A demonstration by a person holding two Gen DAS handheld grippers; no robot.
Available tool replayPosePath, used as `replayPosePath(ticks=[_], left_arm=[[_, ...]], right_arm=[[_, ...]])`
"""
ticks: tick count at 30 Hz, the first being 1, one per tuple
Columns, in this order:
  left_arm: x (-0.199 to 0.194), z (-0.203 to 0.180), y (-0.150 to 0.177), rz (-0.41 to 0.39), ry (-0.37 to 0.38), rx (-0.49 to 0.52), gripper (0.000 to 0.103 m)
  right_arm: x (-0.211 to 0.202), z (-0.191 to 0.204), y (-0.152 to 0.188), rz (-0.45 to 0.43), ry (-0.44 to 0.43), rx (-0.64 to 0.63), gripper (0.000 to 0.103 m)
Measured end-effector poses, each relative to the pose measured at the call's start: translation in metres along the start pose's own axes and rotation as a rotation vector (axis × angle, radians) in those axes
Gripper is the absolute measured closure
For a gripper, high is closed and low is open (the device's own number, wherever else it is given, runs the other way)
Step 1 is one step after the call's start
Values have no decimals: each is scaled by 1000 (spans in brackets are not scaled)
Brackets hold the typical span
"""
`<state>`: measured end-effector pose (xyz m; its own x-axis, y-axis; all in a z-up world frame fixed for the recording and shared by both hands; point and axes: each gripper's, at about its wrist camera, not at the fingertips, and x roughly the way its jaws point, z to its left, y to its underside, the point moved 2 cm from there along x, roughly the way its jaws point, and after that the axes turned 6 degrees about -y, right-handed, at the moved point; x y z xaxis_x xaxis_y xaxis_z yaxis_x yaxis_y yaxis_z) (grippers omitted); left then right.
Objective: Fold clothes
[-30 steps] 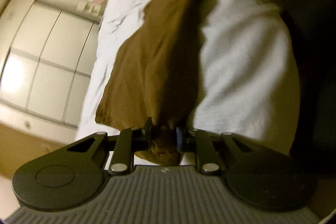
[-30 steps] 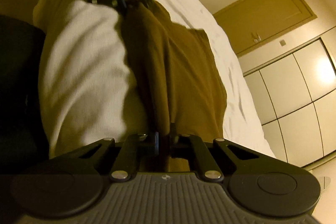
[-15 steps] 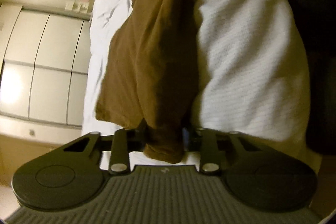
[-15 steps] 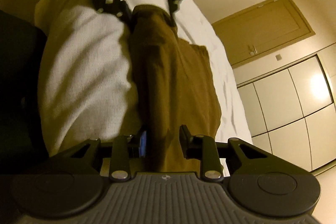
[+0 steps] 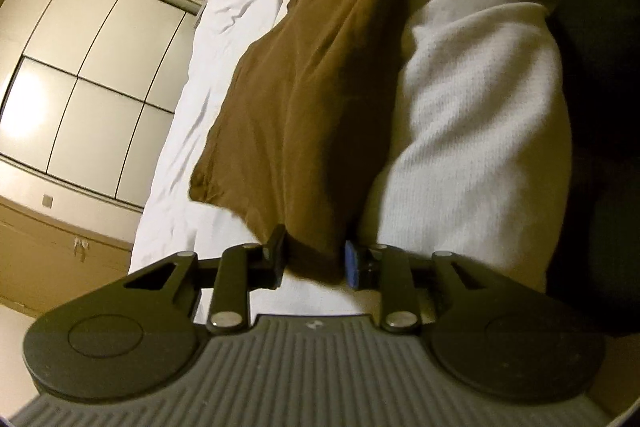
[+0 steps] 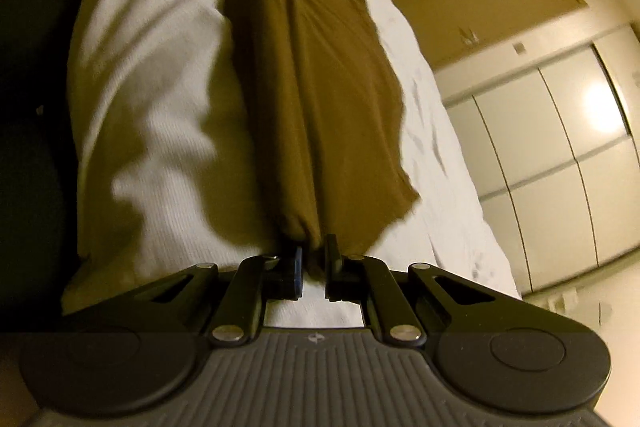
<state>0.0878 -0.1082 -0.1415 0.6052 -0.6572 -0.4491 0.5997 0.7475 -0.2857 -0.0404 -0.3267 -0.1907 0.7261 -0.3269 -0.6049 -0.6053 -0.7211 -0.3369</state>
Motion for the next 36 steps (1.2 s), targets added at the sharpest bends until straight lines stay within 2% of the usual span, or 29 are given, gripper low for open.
replayPosePath(ticks=[2, 4, 5, 6, 9, 11, 15, 17, 19, 21, 24, 25, 28, 31, 33, 36], left_arm=[[-9, 6, 7, 21, 2, -13, 74], [-17, 15, 15, 38, -7, -37, 70], [-22, 22, 18, 47, -21, -65, 70], [-26, 31, 20, 58, -34, -106, 70], [-35, 52, 12, 44, -62, -225, 70], [-36, 61, -1, 7, -66, -293, 70], [-12, 72, -27, -52, -62, -427, 69], [14, 69, -27, -29, -41, -470, 70], [32, 59, -13, 12, -22, -504, 72], [37, 59, 9, 20, -14, -587, 72], [32, 65, 34, 63, -27, -662, 72], [30, 63, 40, 104, -41, -643, 72], [17, 56, 49, 116, -53, -607, 72], [5, 63, 48, 118, -102, -621, 72], [3, 75, 40, 86, -130, -640, 72], [3, 91, 16, 22, -152, -636, 72]], right_arm=[[-3, -6, 10, 49, 9, 52, 103], [-7, -13, 17, 74, 24, 104, 103], [-12, -17, 21, 78, 36, 129, 99], [-17, -22, 21, 63, 47, 158, 94], [-38, -35, 26, 10, 65, 255, 93], [-40, -47, 14, -53, 48, 325, 93], [-40, -70, -14, -184, -76, 520, 93], [-33, -79, -32, -240, -134, 615, 93], [-23, -87, -48, -286, -168, 696, 93], [-15, -88, -57, -317, -189, 743, 93], [7, -82, -59, -288, -236, 746, 93], [13, -81, -55, -265, -250, 744, 93], [13, -84, -25, -242, -234, 722, 94], [7, -90, 2, -190, -203, 759, 94], [0, -96, 12, -169, -172, 789, 93], [-4, -109, 1, -210, -150, 804, 93]])
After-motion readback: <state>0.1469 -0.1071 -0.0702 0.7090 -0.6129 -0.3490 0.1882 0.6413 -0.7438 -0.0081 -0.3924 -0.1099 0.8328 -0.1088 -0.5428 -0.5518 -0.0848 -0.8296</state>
